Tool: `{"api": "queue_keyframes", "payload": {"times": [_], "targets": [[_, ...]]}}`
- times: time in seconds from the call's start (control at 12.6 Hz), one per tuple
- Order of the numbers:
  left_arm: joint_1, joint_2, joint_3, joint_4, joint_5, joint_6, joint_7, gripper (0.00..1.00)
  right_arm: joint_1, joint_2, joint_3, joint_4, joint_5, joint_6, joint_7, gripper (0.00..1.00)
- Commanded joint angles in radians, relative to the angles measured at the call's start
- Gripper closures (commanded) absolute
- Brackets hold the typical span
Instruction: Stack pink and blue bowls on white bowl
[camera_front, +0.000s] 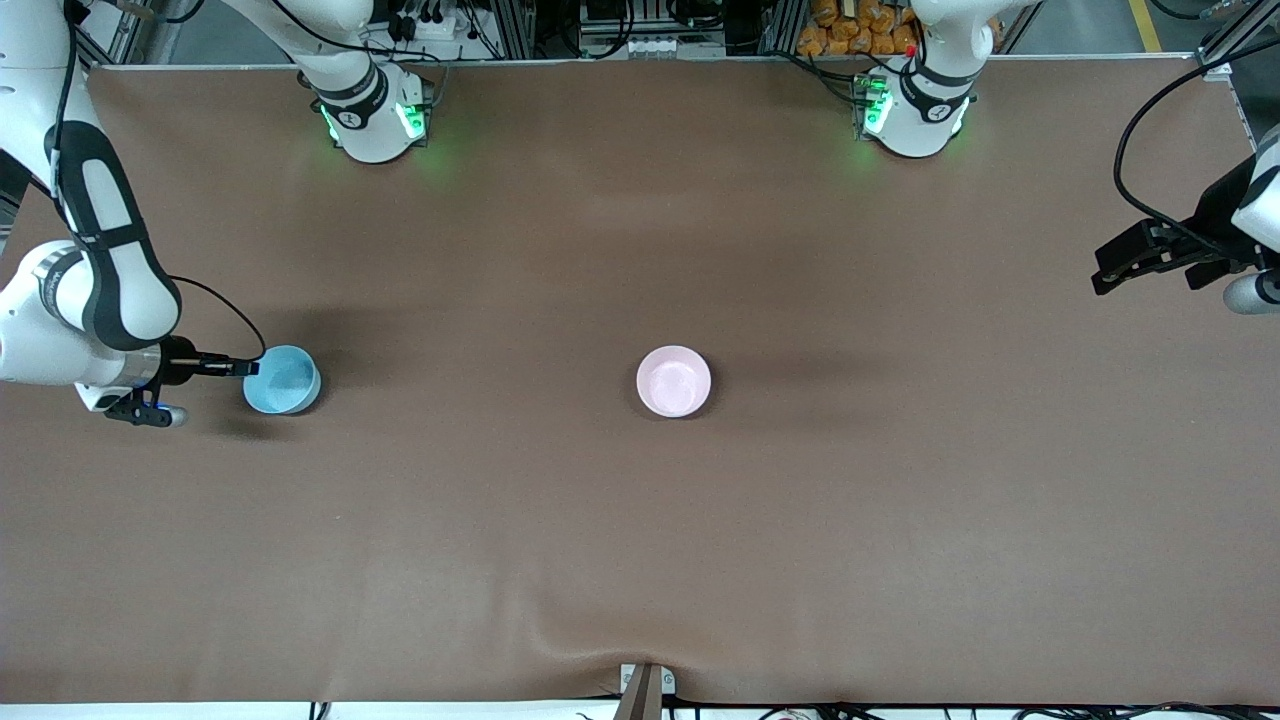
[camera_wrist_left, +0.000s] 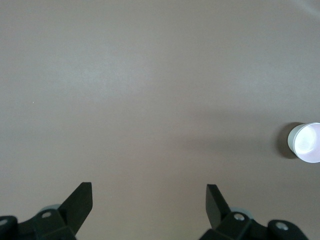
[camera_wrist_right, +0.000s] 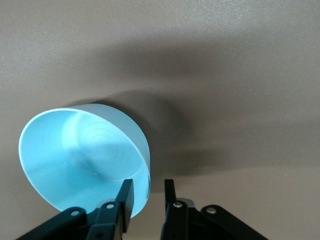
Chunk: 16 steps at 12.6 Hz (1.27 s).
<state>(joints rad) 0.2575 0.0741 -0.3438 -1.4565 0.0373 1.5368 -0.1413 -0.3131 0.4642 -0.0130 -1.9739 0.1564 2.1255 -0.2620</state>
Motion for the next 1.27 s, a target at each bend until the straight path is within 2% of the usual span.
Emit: {"api": "queue_keyframes", "payload": {"times": [0.0,0.08,0.24,0.32,0.71,0.79,1.03,1.19], "targets": [[-0.147,-0.039,0.147,-0.015,0.018,-0.039,0.006,0.0,-0.021,-0.006,0.013,-0.017,0.026,0.017,-0.022,0.69],[-0.174,-0.046,0.161,-0.024,0.018,-0.047,0.002,0.0,-0.021,-0.004,0.013,-0.017,0.034,0.017,-0.022,0.69],[-0.271,-0.06,0.256,-0.038,0.018,-0.05,-0.006,0.0,-0.021,-0.003,0.013,-0.017,0.038,0.019,-0.022,0.72],[-0.293,-0.066,0.285,-0.047,0.018,-0.05,-0.006,0.0,-0.021,0.001,0.013,-0.02,0.038,0.03,-0.022,0.78],[-0.31,-0.167,0.298,-0.172,0.006,0.011,-0.006,0.0,-0.02,-0.002,0.013,-0.039,0.04,0.042,-0.022,1.0],[-0.311,-0.18,0.296,-0.177,0.006,0.017,-0.009,0.0,-0.017,-0.01,0.015,-0.039,0.04,0.022,-0.016,1.0],[-0.308,-0.168,0.29,-0.162,0.006,0.02,-0.006,0.0,0.017,-0.041,0.018,0.038,0.09,-0.181,0.004,1.0],[-0.313,-0.162,0.29,-0.142,0.004,0.019,-0.001,0.0,0.054,-0.077,0.019,0.091,0.097,-0.299,0.099,1.0]]}}
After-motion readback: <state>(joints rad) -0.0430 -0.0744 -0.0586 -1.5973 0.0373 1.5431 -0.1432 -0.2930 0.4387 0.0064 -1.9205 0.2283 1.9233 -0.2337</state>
